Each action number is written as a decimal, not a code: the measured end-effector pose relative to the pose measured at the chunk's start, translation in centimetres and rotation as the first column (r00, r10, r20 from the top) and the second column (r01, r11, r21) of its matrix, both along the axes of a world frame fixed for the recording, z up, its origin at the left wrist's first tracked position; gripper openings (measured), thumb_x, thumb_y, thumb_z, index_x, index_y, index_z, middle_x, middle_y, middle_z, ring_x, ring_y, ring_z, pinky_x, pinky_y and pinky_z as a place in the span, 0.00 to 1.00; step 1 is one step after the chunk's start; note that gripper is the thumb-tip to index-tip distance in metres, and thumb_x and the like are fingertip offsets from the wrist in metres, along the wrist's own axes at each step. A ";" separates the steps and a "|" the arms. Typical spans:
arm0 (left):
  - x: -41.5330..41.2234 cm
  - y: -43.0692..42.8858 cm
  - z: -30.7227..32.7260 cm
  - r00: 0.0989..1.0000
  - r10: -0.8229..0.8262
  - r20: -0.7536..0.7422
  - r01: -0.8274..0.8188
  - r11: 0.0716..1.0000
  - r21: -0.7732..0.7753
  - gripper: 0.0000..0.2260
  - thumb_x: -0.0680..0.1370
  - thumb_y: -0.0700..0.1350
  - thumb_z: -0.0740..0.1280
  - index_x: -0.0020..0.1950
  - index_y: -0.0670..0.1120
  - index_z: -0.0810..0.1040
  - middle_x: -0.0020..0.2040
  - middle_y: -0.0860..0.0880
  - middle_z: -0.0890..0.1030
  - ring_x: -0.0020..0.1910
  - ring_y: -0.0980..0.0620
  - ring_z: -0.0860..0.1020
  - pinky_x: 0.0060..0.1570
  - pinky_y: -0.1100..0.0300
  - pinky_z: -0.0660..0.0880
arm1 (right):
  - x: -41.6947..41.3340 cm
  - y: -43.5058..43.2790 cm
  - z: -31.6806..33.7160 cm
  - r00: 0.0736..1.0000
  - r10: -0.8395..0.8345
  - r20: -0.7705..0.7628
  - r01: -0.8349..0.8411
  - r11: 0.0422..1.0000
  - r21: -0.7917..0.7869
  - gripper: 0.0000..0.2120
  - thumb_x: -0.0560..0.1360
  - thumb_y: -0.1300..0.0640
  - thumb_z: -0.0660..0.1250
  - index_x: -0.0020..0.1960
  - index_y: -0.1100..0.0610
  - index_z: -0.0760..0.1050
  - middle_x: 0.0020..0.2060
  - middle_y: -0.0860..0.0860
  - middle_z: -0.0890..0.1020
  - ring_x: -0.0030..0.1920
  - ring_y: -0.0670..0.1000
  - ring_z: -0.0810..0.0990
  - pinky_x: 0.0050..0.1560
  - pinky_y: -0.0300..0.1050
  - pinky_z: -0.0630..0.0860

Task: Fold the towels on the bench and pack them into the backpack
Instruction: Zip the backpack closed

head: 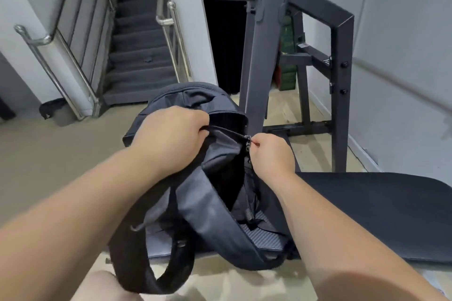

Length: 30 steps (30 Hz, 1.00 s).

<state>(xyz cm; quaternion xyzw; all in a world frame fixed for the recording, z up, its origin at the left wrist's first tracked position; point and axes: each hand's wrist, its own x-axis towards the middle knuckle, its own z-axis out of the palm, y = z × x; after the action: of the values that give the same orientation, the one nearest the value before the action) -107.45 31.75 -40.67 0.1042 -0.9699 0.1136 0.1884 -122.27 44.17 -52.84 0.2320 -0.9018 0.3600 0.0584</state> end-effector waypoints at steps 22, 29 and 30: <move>-5.6 -6.5 -2.4 0.979 -0.200 -0.033 0.197 0.978 -0.073 0.07 0.76 0.50 0.70 0.46 0.48 0.81 0.53 0.47 0.77 0.47 0.40 0.77 0.43 0.44 0.77 | -3.5 -3.2 0.2 0.961 0.111 0.252 -0.042 0.964 -0.264 0.14 0.76 0.52 0.71 0.33 0.54 0.78 0.27 0.46 0.77 0.31 0.51 0.73 0.39 0.43 0.73; -6.4 -6.9 -3.5 0.979 -0.154 0.134 0.142 0.985 0.093 0.06 0.80 0.48 0.69 0.45 0.48 0.77 0.80 0.47 0.62 0.78 0.41 0.61 0.72 0.37 0.61 | -4.6 -3.0 2.1 0.896 0.253 0.365 -0.286 0.958 0.037 0.14 0.80 0.56 0.58 0.38 0.59 0.72 0.33 0.58 0.74 0.35 0.56 0.71 0.38 0.47 0.69; -6.5 -7.0 -3.6 0.972 -0.152 0.179 0.134 0.985 0.109 0.09 0.80 0.48 0.68 0.43 0.49 0.72 0.80 0.48 0.61 0.79 0.42 0.59 0.74 0.38 0.59 | -4.5 -2.7 2.7 0.869 0.286 0.404 -0.302 0.953 -0.026 0.13 0.80 0.57 0.57 0.38 0.58 0.71 0.33 0.56 0.74 0.34 0.55 0.70 0.36 0.47 0.67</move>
<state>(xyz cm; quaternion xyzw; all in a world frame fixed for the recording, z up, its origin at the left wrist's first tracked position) -113.96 24.77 -44.23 0.0317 -0.9926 0.0619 0.0992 -126.74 41.50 -50.10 0.2884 -0.8550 0.3877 -0.1883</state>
